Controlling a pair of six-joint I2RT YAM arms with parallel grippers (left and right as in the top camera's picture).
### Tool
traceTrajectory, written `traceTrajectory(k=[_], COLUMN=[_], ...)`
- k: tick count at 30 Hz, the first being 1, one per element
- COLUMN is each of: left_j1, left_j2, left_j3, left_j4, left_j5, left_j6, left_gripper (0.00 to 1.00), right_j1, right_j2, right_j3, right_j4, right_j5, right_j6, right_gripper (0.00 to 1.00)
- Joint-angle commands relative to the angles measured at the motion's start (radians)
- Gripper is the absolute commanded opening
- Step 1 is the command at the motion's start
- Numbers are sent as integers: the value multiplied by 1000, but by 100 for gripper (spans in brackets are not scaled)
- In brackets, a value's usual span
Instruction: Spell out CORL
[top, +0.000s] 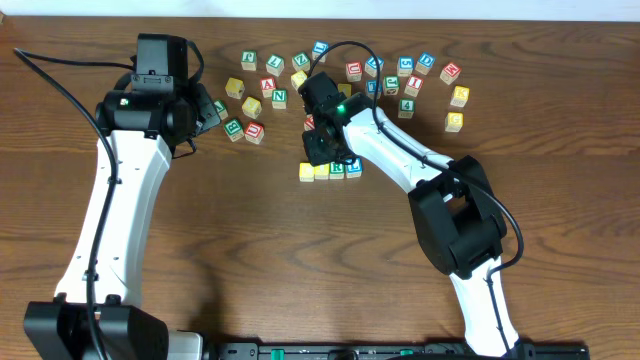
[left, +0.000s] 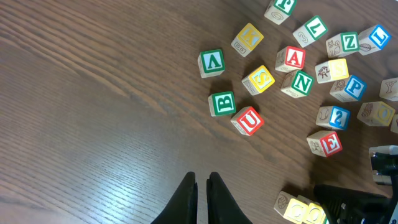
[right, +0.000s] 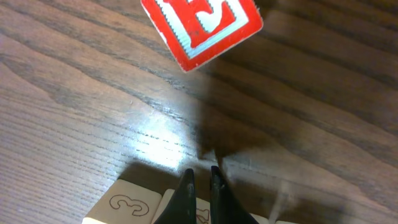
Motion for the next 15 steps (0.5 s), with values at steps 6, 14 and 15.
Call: traceTrajectory(k=[6, 14, 15], left_j1=[2, 2, 2], left_j2=[4, 4, 4], left_j3=[-3, -3, -3], left_j4=[-4, -7, -7], left_j5=[-13, -13, -13], left_j6=[13, 13, 13], left_gripper=[8, 8, 8], right_j1=[14, 17, 17], right_j2=[8, 8, 8], right_j3=[2, 2, 2], right_j4=[-8, -6, -6], right_j5=[-10, -10, -10], right_j6=[-35, -42, -42], right_gripper=[3, 4, 4])
